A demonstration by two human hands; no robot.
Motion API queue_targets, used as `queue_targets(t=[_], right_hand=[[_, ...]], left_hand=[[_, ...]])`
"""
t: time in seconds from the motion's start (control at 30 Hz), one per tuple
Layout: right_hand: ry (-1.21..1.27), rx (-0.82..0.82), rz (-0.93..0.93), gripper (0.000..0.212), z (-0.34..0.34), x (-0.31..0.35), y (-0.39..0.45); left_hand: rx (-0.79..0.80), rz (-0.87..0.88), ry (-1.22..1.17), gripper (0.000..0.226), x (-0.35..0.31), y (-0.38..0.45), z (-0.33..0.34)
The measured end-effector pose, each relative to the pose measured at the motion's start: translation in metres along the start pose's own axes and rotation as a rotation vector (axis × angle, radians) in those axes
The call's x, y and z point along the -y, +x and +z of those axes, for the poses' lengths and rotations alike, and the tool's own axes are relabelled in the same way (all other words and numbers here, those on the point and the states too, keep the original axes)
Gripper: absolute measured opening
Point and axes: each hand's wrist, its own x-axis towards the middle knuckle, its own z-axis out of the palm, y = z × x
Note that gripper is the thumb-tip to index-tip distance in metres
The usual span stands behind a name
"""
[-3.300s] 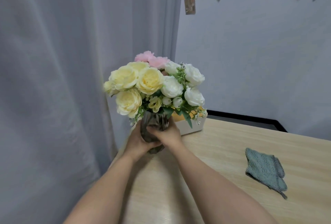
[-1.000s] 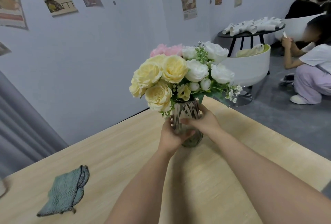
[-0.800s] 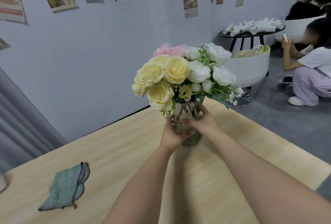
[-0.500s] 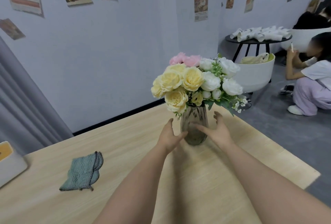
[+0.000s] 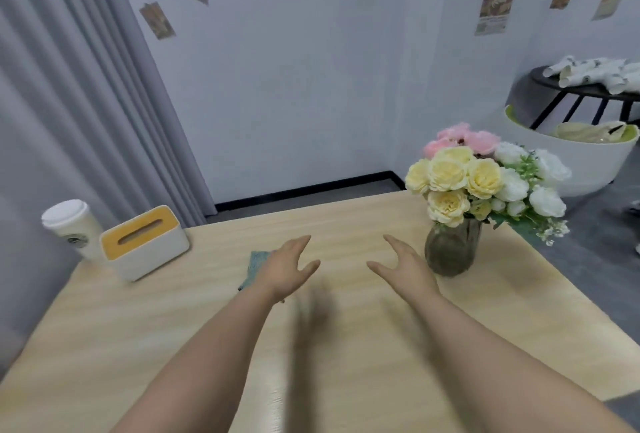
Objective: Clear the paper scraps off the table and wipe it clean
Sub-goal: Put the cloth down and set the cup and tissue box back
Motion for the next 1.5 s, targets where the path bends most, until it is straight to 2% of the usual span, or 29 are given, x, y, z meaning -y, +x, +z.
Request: queue_targets(t=[0.1, 0.3, 0.57, 0.8, 1.03, 1.37, 1.5], right_hand=[[-0.008, 0.050, -0.054, 0.072, 0.025, 0.052, -0.005], [0.007, 0.080, -0.138, 0.070, 0.076, 0.148, -0.011], [0.012, 0.213, -0.243, 0.068, 0.125, 0.227, 0.019], [-0.026, 0.327, -0.338, 0.065, 0.175, 0.276, 0.069], [-0.164, 0.491, -0.365, 0.068, 0.240, 0.299, 0.107], [-0.105, 0.513, -0.304, 0.064, 0.333, 0.349, 0.160], [-0.089, 0.513, -0.225, 0.063, 0.358, 0.355, 0.173]], left_hand=[[-0.010, -0.019, 0.069, 0.062, 0.044, -0.021, -0.038], [-0.113, -0.139, -0.059, 0.060, 0.128, -0.057, -0.114], [-0.148, -0.323, -0.090, 0.062, 0.208, -0.077, -0.169], [-0.191, -0.464, -0.100, 0.064, 0.261, -0.078, -0.182], [-0.179, -0.506, -0.181, 0.069, 0.319, -0.052, -0.178], [-0.032, -0.539, -0.260, 0.067, 0.397, 0.008, -0.170], [0.047, -0.535, -0.270, 0.075, 0.416, 0.014, -0.164]])
